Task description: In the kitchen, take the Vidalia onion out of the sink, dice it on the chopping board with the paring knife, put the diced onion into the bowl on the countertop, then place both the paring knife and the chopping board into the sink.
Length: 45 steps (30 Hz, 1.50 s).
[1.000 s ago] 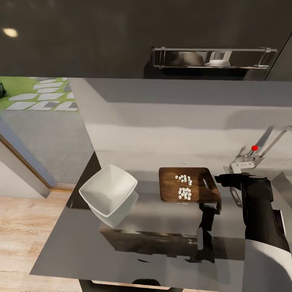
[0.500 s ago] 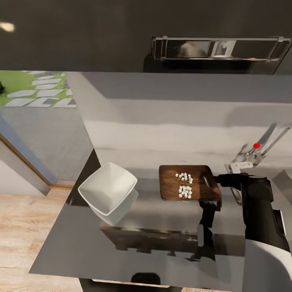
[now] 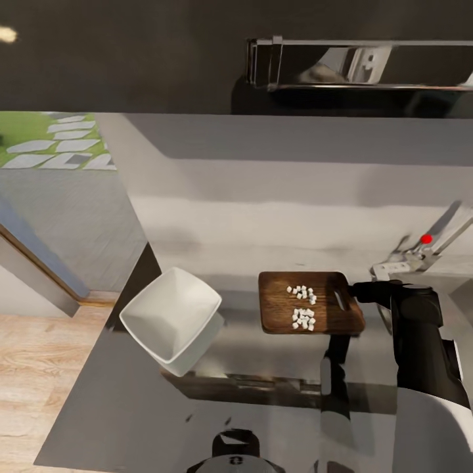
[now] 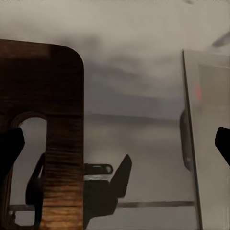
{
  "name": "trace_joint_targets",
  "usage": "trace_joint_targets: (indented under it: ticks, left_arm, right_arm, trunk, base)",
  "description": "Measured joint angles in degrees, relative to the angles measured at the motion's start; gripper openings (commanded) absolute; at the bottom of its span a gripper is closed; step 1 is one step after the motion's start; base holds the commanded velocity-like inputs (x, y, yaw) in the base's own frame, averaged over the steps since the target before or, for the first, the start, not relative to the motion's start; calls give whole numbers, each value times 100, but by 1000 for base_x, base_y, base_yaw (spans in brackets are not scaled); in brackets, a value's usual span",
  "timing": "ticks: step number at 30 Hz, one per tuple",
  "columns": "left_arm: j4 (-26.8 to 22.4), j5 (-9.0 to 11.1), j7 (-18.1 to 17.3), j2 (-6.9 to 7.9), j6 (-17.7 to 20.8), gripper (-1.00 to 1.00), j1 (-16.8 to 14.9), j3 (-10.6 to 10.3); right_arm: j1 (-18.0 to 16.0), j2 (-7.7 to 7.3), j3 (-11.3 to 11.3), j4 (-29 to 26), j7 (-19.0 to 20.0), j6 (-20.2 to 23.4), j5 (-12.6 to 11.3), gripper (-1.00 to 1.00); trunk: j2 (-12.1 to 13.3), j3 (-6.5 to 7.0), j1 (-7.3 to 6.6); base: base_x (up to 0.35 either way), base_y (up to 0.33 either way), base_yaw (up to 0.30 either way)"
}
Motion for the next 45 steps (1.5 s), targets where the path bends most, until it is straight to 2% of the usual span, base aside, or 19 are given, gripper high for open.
trace_joint_targets:
  ticks: [9, 25, 33, 45]
  left_arm:
    - [0, 0, 0, 0, 0, 100, 0, 0]
    - [1, 0, 0, 0, 0, 100, 1, 0]
    - [1, -1, 0, 0, 0, 100, 0, 0]
    - [1, 0, 0, 0, 0, 100, 1, 0]
  right_arm:
    - [-1, 0, 1, 0, 0, 0, 0, 100]
    - [0, 0, 18, 0, 0, 0, 0, 100]
    - [0, 0, 18, 0, 0, 0, 1, 100]
    - [0, 1, 18, 0, 0, 0, 0, 100]
  trunk:
    - [0, -64, 1]
    - [0, -67, 1]
    - [0, -66, 2]
    - [0, -67, 1]
  base:
    - [52, 0, 0]
    - [-1, 0, 0]
    - [-175, 0, 0]
    - [-17, 0, 0]
